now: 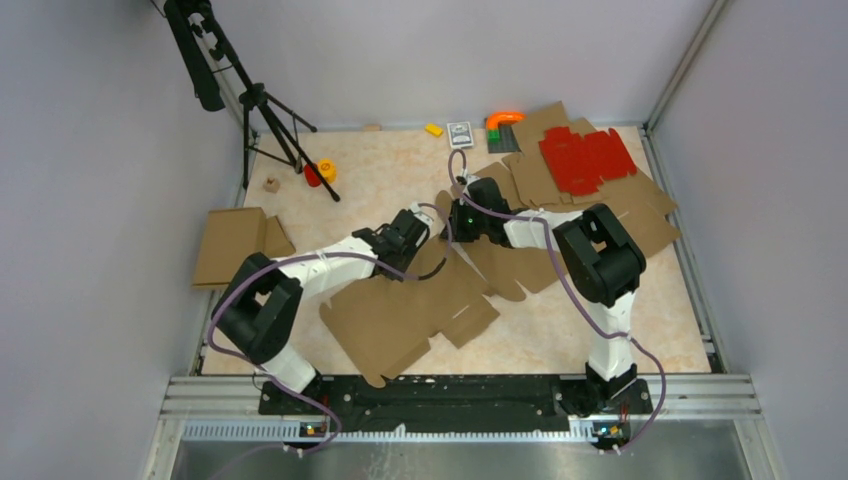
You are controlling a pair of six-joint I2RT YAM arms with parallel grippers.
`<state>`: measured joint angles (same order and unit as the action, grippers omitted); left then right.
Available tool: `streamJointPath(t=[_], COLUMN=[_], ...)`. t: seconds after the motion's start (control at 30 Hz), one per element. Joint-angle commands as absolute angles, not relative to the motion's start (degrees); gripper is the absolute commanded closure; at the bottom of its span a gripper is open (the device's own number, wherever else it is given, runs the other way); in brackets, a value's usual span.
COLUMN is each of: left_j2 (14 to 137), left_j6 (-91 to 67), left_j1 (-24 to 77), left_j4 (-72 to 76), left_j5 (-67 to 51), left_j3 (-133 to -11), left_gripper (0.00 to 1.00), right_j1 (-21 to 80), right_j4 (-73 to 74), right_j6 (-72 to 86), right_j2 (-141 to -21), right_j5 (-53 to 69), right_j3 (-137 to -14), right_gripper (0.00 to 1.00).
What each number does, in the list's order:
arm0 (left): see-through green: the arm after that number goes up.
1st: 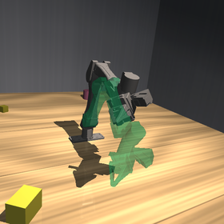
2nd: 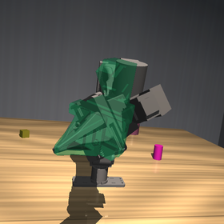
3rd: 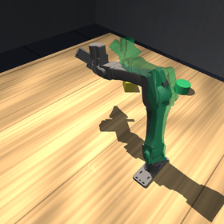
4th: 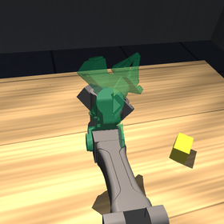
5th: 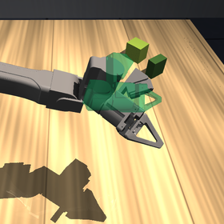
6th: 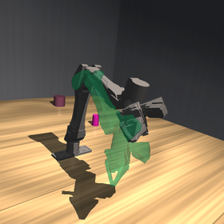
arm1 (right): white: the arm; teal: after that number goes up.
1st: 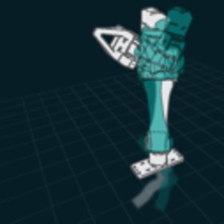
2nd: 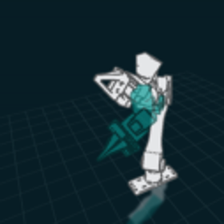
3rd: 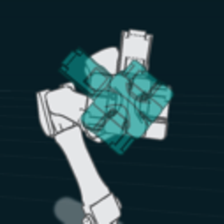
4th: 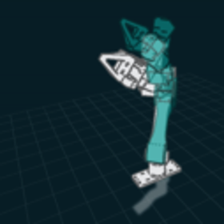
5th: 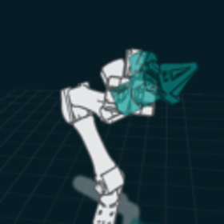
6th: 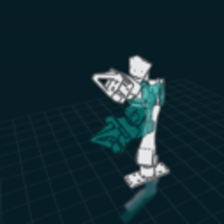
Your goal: Fold the paper box
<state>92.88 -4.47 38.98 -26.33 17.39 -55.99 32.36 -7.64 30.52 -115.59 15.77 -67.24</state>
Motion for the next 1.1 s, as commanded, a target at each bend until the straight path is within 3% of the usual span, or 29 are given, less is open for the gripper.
streamJointPath(t=[0.0, 0.57, 0.77, 0.8, 0.9, 0.93, 0.97, 1.0, 1.03, 1.07], left_j2=[88.9, 90.7, 90.5, 89.1, 84.6, 83.4, 80.9, 79.7, 79.0, 78.8], left_j6=[-0.4, 8.0, 3.4, 2.4, -1.8, -3.6, -6.8, -8.2, -10.2, -13.2], left_j1=[40.2, 47.7, 48.1, 47.8, 44.7, 43.5, 39.8, 38.4, 36.9, 35.3], left_j4=[-27.7, -32.2, -30.6, -29.1, -24.9, -24.2, -24.0, -24.0, -24.2, -24.5], left_j5=[17.6, 25.1, 29.4, 29.1, 25.9, 25.4, 24.0, 24.6, 25.8, 26.9], left_j3=[-53.7, -52.7, -54.0, -53.5, -51.7, -51.5, -51.5, -51.7, -52.1, -52.6], left_gripper=[1.0, 1.0, 1.0, 0.93, 0.56, 0.49, 0.22, 0.11, 0.03, 0.01], right_j1=[32.2, 32.2, 32.2, 32.2, 32.2, 32.2, 32.2, 32.2, 32.2, 32.2], right_j4=[-2.3, -2.3, -2.1, -2.2, -2.0, -2.0, -2.1, -2.0, -2.0, -2.1], right_j6=[28.4, 28.5, 28.5, 28.5, 28.5, 28.5, 28.5, 28.5, 28.4, 28.4], right_j2=[-117.8, -118.0, -118.0, -118.0, -118.0, -118.0, -117.9, -117.9, -117.9, -117.9], right_j5=[13.9, 14.0, 14.0, 14.0, 14.0, 14.0, 14.0, 14.0, 14.0, 14.0], right_j3=[-67.7, -67.8, -67.9, -67.9, -67.9, -67.9, -67.9, -67.8, -67.8, -67.8], right_gripper=[1.0, 1.0, 1.0, 1.0, 1.0, 1.0, 1.0, 1.0, 1.0, 1.0])
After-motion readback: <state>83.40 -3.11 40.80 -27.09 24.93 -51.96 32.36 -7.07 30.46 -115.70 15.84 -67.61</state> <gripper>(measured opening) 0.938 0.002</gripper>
